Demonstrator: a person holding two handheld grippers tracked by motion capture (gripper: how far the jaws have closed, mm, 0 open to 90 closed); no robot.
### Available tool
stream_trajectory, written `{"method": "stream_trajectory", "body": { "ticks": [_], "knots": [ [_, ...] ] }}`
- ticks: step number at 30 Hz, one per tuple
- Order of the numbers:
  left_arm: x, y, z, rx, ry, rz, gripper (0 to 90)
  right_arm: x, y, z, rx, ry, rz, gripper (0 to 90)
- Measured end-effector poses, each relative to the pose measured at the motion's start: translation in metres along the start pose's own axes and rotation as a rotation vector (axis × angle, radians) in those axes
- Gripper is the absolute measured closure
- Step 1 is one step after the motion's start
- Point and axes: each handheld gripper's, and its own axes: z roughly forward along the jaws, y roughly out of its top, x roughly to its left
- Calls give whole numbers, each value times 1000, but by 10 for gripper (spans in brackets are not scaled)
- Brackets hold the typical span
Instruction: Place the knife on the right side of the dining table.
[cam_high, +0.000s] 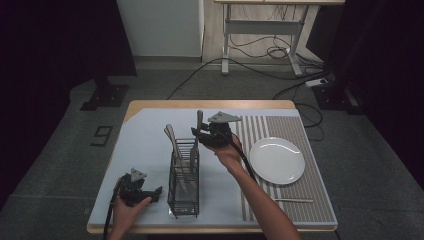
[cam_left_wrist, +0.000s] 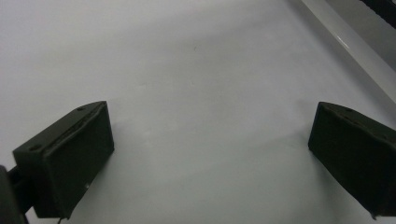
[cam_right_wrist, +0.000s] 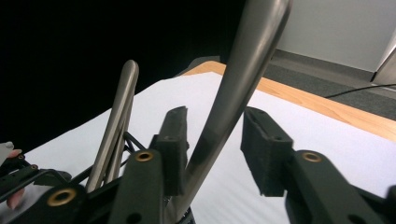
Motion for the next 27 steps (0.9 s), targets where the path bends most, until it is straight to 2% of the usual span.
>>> {"method": "stream_trajectory", "body": {
  "ticks": [4, 8, 12, 14, 20, 22, 25, 27],
  "knots": [
    [0, 0, 0, 0, 0, 0, 0, 1, -1, 2, -2, 25, -15, 719],
    [0, 0, 0, 0, 0, 0, 0, 1, -1, 2, -3, 26, -13, 734],
    [0, 0, 0, 0, 0, 0, 0, 0, -1, -1, -11, 28, 13, 757],
    [0, 0, 0, 0, 0, 0, 0, 0, -1, -3, -19, 49, 34, 769],
    [0, 0, 0, 1, 0, 1, 0, 2, 3, -13, -53, 86, 48, 816],
    [0, 0, 0, 1, 0, 1, 0, 3, 6, -18, -66, 102, 46, 825],
    [0, 0, 0, 1, 0, 0, 0, 6, 8, -25, -80, 94, 18, 828],
    [0, 0, 0, 1, 0, 0, 0, 6, 9, -30, -96, 93, 17, 828]
  ]
}}
